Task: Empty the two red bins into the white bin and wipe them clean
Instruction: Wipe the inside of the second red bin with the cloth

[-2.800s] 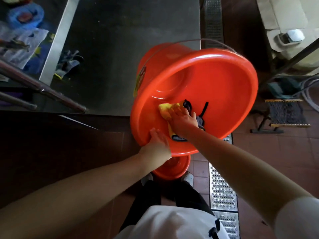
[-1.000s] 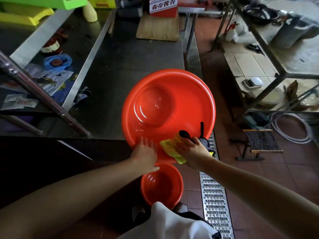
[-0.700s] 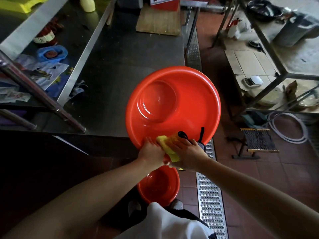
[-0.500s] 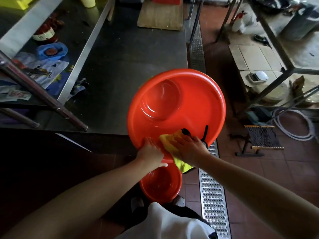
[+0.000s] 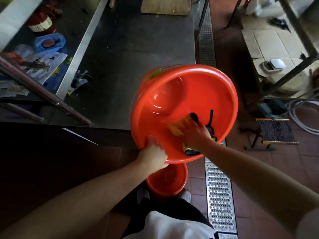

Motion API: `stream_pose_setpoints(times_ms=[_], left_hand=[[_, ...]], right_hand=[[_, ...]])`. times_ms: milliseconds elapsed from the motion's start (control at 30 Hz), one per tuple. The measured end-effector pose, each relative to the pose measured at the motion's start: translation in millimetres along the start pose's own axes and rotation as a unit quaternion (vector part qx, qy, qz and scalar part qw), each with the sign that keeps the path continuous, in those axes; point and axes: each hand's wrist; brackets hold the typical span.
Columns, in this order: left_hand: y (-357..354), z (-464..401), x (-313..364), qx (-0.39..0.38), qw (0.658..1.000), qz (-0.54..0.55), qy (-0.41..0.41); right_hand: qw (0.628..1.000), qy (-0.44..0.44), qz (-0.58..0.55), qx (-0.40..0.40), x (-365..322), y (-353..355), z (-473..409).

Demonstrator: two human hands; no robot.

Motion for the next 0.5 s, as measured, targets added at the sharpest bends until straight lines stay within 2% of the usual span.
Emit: stream_pose_setpoints(times_ms=[100,200,300,400,500], left_hand=[[4,-3,0,-0.015,1.000,0.005,-0.010],[-2,1,-3,-0.016,1.000,0.004,-0.006],[-6,6,1,-0.022,0.999,-0.021,0.012],[0,2,8,-0.052,0.998,-0.019,0.024],[3,-4,12,-0.053,0.998,-0.031,0.016]], right_hand=[[0.998,-0.045,-0.031,-0.031,-23,2,-13],[0.990,0.001,-0.129,-0.054,-55,-5,-13],[0.993,0.045,-0.098,-0.049,-32,-4,-21],[0.999,-0.014,-0.016,-0.038,-2,-3,-37],[0.992,-0.080,-0.090,-0.032,-24,-11,-52]])
Point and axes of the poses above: each hand's wrist, its own z-axis away from the middle knuckle, its own y-axis out of the back of the hand, x = y × z, and after that the axes turned 10 degrees about -z, right-handed
